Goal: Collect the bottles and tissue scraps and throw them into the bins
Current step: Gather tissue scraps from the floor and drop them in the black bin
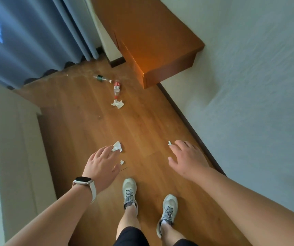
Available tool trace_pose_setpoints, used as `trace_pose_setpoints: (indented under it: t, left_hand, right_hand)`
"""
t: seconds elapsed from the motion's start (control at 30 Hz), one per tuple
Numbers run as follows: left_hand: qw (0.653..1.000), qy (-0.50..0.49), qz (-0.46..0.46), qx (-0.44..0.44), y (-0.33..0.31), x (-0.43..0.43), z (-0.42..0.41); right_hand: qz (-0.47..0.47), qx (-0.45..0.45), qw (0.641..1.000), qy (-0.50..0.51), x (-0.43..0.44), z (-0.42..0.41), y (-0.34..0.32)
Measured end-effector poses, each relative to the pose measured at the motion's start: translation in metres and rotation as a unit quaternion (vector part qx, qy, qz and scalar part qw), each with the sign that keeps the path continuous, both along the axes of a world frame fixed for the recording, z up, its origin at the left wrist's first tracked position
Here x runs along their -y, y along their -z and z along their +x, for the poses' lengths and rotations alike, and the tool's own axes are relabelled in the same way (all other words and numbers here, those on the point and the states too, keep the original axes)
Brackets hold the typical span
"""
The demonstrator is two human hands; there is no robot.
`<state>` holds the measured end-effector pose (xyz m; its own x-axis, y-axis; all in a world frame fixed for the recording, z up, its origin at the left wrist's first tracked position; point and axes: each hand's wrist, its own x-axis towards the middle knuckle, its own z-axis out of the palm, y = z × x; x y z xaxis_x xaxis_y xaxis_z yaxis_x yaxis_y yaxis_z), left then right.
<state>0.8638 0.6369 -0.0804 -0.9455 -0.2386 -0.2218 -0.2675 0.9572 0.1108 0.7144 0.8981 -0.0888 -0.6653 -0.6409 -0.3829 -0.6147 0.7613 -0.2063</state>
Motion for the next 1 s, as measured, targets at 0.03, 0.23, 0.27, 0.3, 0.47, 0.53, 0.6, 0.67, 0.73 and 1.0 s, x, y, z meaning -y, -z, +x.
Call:
trace_pose_setpoints:
  t: [0.03, 0.23, 0.27, 0.3, 0.47, 0.53, 0.6, 0.67, 0.73, 1.0]
  left_hand:
    - [1.000, -0.006, 0.009, 0.011, 0.014, 0.005, -0.004]
    - [0.996, -0.044, 0.047, 0.063, 0.149, 0.041, -0.026]
    - [0.995, -0.052, 0.050, 0.068, 0.179, 0.048, -0.030]
    - [0.994, -0.060, 0.053, 0.074, 0.211, 0.055, -0.033]
    - [0.989, -0.079, 0.059, 0.108, 0.369, 0.087, -0.050]
    - [0.987, -0.079, 0.064, 0.123, 0.429, 0.096, -0.054]
    - [0.986, -0.072, 0.064, 0.133, 0.484, 0.104, -0.057]
    - [0.986, -0.066, 0.062, 0.138, 0.536, 0.112, -0.059]
    - [0.984, -0.064, 0.060, 0.152, 0.581, 0.120, -0.058]
    - [0.977, -0.087, 0.055, 0.188, 0.707, 0.142, -0.052]
  right_hand:
    - [0.008, 0.004, 1.000, 0.003, 0.003, -0.006, 0.012]
    - [0.044, 0.033, 0.998, 0.012, 0.026, -0.036, 0.133]
    - [0.052, 0.039, 0.998, 0.009, 0.031, -0.041, 0.162]
    - [0.061, 0.047, 0.997, 0.005, 0.036, -0.046, 0.193]
    - [0.094, 0.049, 0.994, 0.028, 0.059, -0.074, 0.354]
    - [0.104, 0.053, 0.992, 0.045, 0.065, -0.083, 0.419]
    - [0.113, 0.053, 0.991, 0.047, 0.069, -0.094, 0.481]
    - [0.126, 0.049, 0.990, 0.047, 0.070, -0.106, 0.537]
    - [0.139, 0.046, 0.988, 0.055, 0.069, -0.119, 0.584]
    - [0.140, 0.000, 0.983, 0.116, 0.074, -0.173, 0.700]
